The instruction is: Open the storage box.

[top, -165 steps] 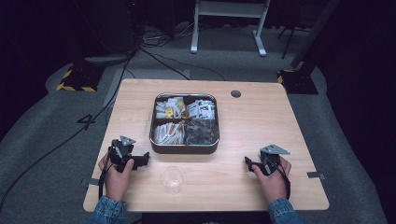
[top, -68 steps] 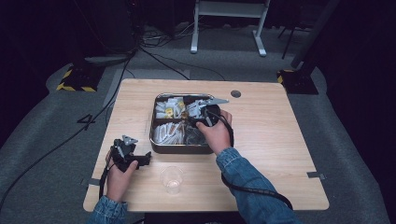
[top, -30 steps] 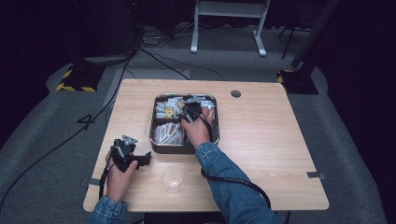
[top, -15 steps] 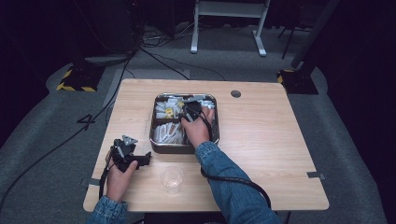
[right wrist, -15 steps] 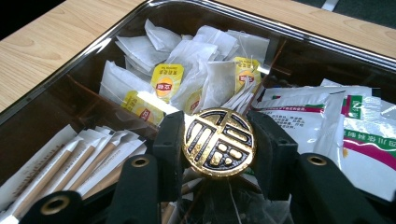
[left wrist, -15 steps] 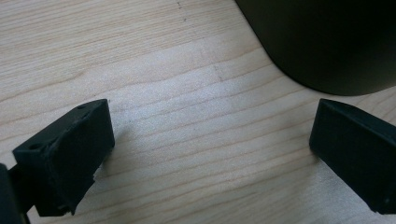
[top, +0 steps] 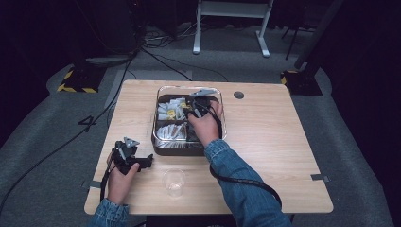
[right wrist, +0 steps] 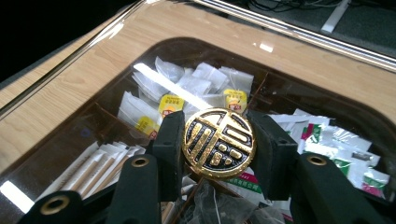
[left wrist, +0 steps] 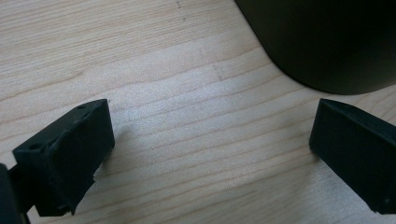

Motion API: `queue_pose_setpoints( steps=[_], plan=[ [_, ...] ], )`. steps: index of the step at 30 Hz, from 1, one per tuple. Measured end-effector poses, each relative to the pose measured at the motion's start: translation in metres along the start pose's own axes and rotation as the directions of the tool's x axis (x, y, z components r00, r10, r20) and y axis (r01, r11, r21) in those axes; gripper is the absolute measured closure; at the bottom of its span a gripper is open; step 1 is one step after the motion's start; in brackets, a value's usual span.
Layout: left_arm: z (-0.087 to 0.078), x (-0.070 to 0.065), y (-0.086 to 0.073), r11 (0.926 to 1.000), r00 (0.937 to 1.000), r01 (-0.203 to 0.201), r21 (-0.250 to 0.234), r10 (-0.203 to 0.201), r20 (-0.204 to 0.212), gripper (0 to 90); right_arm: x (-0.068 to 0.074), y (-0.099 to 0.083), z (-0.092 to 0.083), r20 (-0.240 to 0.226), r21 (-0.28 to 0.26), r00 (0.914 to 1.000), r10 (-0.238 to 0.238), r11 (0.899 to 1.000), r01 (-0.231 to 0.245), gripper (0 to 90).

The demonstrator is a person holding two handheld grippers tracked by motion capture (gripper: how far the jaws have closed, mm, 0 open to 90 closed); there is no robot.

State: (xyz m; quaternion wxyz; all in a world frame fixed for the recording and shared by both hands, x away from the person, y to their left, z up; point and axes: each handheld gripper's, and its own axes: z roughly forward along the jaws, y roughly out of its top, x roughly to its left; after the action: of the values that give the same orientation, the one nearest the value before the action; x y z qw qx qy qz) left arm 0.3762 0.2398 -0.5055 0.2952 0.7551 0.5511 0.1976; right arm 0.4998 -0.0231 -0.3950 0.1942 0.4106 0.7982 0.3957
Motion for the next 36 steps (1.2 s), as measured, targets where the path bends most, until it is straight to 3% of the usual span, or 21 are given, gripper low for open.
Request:
queue_pose_setpoints(
  steps=[7,23,36],
  plan=[
    [0.0,0.0,0.0,1.0,1.0,0.002,-0.001,-0.002,-0.002,0.3,-0.007,0.002,-0.018,-0.015,-0.014,0.9999,0.0,1.0,0.0,58.4],
    [0.0,0.0,0.0,1.0,1.0,0.004,-0.002,-0.004,-0.002,0.3,-0.035,0.0,-0.047,0.013,-0.035,0.9999,0.01,0.999,-0.009,58.4],
    [0.0,0.0,0.0,1.0,1.0,0.001,0.0,-0.001,-0.002,0.3,-0.078,-0.018,-0.081,0.077,-0.007,0.9968,0.021,1.0,-0.02,58.4]
  ],
)
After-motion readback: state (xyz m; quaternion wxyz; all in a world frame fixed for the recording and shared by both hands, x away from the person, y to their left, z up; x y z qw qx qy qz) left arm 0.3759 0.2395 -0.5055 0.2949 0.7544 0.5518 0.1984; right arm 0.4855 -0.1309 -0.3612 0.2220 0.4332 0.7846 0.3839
